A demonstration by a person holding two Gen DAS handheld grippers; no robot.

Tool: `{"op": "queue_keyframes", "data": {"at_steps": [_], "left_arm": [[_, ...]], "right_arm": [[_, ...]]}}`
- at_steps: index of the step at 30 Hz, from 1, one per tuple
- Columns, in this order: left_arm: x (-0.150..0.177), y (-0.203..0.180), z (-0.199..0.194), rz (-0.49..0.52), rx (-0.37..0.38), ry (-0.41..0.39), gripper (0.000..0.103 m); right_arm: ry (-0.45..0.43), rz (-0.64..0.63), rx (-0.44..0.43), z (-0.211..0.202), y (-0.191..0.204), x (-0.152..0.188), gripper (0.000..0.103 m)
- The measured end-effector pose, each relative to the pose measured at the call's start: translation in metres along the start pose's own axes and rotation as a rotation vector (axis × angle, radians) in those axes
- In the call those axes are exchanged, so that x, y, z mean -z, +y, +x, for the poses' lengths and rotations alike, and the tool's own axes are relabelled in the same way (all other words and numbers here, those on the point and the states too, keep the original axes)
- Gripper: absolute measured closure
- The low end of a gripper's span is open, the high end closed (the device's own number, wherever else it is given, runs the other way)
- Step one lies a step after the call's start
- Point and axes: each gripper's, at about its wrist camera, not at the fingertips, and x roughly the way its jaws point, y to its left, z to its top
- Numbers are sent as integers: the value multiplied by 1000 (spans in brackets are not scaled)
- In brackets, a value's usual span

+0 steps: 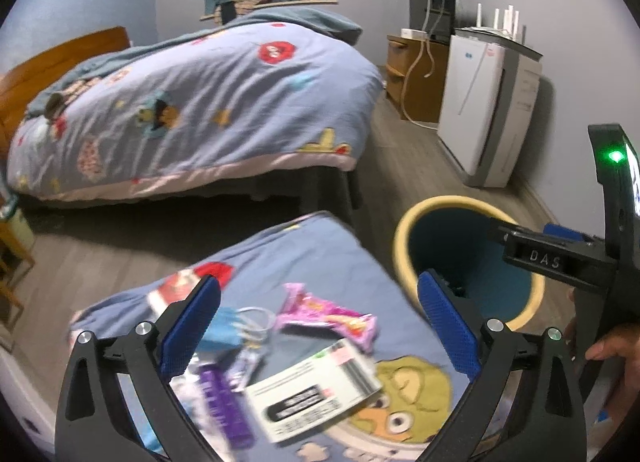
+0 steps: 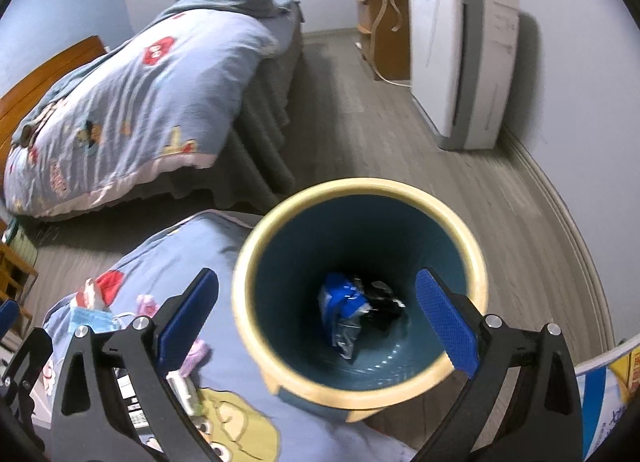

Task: Collect trash
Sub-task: 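Move both open tools back over the trash on the bed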

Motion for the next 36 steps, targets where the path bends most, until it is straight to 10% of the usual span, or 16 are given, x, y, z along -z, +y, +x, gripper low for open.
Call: {"op": "queue_keyframes", "data": {"at_steps": [20, 36], "left_arm": [[75, 183, -36, -217, -260, 58, 5], [135, 160, 29, -53, -188, 325, 7]], "right_arm": [[78, -277, -150, 26, 153, 44, 6], [246, -396, -104, 91, 178, 71, 6]]}}
